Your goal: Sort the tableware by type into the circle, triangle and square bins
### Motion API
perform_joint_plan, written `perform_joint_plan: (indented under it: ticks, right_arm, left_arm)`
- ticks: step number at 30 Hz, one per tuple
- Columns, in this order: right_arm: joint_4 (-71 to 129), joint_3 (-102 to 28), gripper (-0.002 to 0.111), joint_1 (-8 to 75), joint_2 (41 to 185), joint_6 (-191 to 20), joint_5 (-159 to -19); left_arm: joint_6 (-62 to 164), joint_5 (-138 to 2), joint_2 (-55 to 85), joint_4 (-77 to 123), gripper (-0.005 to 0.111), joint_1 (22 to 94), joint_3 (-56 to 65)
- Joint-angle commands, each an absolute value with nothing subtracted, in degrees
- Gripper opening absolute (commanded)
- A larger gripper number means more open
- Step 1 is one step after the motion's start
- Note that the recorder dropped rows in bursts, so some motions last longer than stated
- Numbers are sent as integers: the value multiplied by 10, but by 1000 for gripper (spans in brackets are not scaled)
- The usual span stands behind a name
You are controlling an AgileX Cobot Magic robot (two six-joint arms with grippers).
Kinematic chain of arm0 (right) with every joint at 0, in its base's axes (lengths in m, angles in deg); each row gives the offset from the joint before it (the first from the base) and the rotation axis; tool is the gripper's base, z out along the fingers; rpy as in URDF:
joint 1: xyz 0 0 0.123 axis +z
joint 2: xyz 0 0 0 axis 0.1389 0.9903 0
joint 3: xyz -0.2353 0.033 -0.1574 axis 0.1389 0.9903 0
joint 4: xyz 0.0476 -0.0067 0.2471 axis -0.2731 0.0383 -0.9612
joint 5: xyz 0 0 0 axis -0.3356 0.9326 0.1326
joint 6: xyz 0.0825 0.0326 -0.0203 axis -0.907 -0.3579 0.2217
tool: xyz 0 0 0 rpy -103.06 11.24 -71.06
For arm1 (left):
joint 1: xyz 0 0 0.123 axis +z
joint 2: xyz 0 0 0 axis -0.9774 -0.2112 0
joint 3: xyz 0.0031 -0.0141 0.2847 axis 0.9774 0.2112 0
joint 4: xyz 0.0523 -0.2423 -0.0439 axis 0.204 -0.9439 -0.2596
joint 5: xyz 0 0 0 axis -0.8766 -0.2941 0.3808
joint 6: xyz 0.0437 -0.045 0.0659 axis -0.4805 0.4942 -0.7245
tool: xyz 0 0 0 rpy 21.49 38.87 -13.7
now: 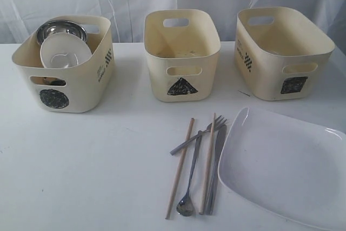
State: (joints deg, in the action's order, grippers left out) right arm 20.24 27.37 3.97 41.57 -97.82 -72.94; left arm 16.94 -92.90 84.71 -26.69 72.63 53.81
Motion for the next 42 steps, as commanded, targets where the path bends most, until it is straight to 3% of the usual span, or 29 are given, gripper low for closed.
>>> perform_joint_plan:
  ticks: [1,7,25,30,42]
  right_arm:
    - [204,277,0,42,413,-978,-734]
    - [204,277,0,42,413,-978,-734]
    - [204,277,0,42,413,-978,-734]
    - [204,277,0,42,413,-978,-734]
    - [204,277,0,42,413,-978,-734]
  left_arm:
    - [167,-925,851,-288,36,725,542]
    - [220,-901,851,-251,36,725,542]
    - [585,-783,851,162,36,725,553]
    - [605,-700,851,165,36,725,609]
    - [606,-697,851,172,36,725,617]
